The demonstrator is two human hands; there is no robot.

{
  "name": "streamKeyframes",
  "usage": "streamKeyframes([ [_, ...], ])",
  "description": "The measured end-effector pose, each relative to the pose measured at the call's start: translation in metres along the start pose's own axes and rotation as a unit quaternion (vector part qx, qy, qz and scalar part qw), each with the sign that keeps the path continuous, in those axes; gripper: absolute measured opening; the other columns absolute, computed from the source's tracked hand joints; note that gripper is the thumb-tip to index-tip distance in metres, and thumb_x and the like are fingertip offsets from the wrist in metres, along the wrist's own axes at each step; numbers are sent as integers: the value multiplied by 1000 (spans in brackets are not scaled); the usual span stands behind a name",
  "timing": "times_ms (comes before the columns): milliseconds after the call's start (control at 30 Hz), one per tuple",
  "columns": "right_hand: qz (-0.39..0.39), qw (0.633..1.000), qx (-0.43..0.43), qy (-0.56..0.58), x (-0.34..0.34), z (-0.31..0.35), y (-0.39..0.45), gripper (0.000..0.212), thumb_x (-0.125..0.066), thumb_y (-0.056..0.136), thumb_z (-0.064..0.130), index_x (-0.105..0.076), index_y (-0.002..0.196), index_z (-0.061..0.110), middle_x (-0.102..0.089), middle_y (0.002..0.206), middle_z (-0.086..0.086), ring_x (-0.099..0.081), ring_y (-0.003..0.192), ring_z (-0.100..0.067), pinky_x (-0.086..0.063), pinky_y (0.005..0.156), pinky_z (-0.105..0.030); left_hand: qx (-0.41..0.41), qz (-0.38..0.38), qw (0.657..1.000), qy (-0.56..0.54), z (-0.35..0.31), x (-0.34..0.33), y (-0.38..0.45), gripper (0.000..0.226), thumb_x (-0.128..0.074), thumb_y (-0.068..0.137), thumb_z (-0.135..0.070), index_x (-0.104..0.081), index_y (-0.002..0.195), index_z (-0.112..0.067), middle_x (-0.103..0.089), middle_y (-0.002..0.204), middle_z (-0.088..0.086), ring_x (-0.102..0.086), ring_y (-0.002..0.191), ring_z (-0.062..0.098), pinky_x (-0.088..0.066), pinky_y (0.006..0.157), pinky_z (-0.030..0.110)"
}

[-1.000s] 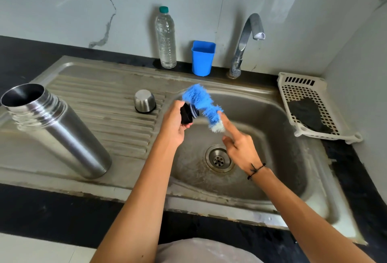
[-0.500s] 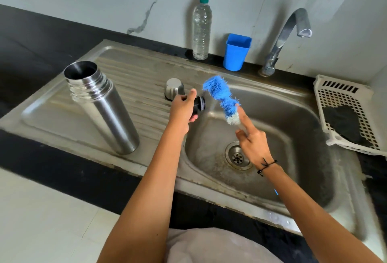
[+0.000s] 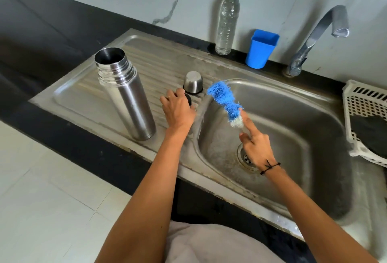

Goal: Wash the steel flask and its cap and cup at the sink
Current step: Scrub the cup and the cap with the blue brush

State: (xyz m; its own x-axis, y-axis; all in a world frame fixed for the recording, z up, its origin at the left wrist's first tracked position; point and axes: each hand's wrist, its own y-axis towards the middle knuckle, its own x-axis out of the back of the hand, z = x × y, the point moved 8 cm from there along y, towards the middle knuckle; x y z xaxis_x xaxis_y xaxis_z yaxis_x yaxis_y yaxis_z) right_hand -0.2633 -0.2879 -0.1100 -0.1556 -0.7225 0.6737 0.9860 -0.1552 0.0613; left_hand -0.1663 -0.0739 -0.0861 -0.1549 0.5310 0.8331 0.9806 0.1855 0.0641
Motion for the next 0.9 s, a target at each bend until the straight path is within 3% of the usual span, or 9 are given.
streamKeyframes([
  [133,8,1000,-7,-8,-3,-2,-2,72,-46,94,6,-14,134,58,-66,83,-15,-47,51,-18,-54,69,-39,-12,2,1000,2,3,-2,0,47,-64,87,-16,-46,130,-12,-44,131,15,-34,120,34,-35,99,38],
  [367,18,1000,-5,-15,-7,0,-5,71,-45,95,7,-12,134,56,-64,78,-15,-43,48,-14,-54,64,-37,-25,3,999,28,6,0,-1,51,-61,89,-14,-40,135,-10,-39,136,17,-34,123,34,-34,100,38],
  [533,20,1000,7,-7,-10,7,-6,71,-44,95,6,-11,135,55,-54,64,-5,-37,46,-9,-46,59,-30,-33,1,999,19,1,8,-4,60,-62,88,-18,-33,141,-10,-35,139,19,-32,125,34,-32,103,38],
  [733,28,999,20,-19,-14,20,-9,70,-45,95,6,-13,133,56,-65,78,-15,-38,45,-10,-42,56,-27,-110,-111,987,-41,-26,40,-23,42,-60,86,-9,-51,127,-4,-50,125,18,-43,116,34,-35,98,35],
  [833,25,999,44,-17,-18,30,-12,73,-45,95,4,-16,136,56,-64,83,-9,-38,45,-12,-49,55,-33,-202,-218,950,-94,-38,66,-42,30,-61,73,2,-61,103,1,-60,99,19,-55,93,34,-38,86,32],
  [900,21,998,58,-18,-20,35,-14,74,-45,94,2,-17,137,55,-66,90,-9,-38,45,-12,-53,57,-34,-233,-249,933,-112,-38,77,-52,27,-52,74,-4,-60,99,0,-60,93,17,-55,88,33,-36,84,32],
])
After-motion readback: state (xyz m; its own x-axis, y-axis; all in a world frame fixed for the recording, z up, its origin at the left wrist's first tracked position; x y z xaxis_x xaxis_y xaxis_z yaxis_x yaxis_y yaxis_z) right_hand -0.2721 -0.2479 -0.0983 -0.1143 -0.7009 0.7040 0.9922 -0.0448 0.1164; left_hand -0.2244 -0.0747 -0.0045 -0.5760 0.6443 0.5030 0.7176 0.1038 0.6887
